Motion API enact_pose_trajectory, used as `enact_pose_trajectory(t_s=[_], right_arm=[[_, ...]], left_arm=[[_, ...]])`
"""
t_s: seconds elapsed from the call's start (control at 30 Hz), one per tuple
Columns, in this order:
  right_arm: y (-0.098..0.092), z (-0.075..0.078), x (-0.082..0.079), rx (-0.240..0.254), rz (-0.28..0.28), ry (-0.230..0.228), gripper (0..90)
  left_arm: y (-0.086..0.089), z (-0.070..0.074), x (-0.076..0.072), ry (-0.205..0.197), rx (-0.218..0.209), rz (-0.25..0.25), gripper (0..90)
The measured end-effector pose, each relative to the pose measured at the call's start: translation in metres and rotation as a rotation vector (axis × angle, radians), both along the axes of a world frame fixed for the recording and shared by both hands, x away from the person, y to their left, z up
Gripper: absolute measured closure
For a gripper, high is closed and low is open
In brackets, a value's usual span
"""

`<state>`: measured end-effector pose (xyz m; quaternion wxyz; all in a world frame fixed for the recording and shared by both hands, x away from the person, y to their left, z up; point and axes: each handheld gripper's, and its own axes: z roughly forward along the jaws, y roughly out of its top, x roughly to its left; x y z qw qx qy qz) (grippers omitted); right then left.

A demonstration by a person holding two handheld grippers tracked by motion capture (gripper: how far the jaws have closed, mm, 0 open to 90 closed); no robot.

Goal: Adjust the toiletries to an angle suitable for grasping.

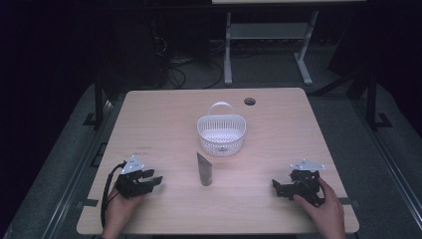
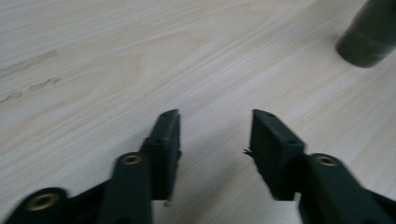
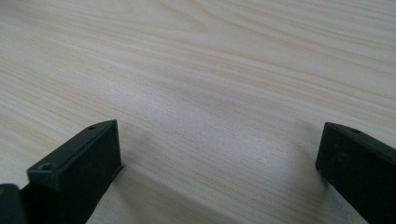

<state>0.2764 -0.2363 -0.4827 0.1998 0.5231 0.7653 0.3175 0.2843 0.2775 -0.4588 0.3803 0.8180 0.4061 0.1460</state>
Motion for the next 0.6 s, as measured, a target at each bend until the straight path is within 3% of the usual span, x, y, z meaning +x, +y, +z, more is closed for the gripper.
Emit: enact_pose_trajectory(t_s=[0.03,0.13,0.17,0.23,0.6], right_arm=[[0.0,0.0,0.0,0.0,0.0,0.0,0.0],[0.0,0.0,0.0,0.0,0.0,0.0,0.0],[0.0,0.0,0.0,0.0,0.0,0.0,0.0],[0.0,0.0,0.0,0.0,0.0,0.0,0.0],[0.0,0.0,0.0,0.0,0.0,0.0,0.0]], left_arm=[[0.0,0.002,0.0,0.005,-0.006,-0.009,61.4],[-0.002,0.008,-0.002,0.006,-0.016,-0.029,76.0],[-0.003,0.01,-0.002,0.004,-0.016,-0.038,84.5],[-0.005,0.013,-0.003,0.004,-0.02,-0.048,89.5],[-0.021,0.032,-0.006,0.006,-0.036,-0.125,89.6]])
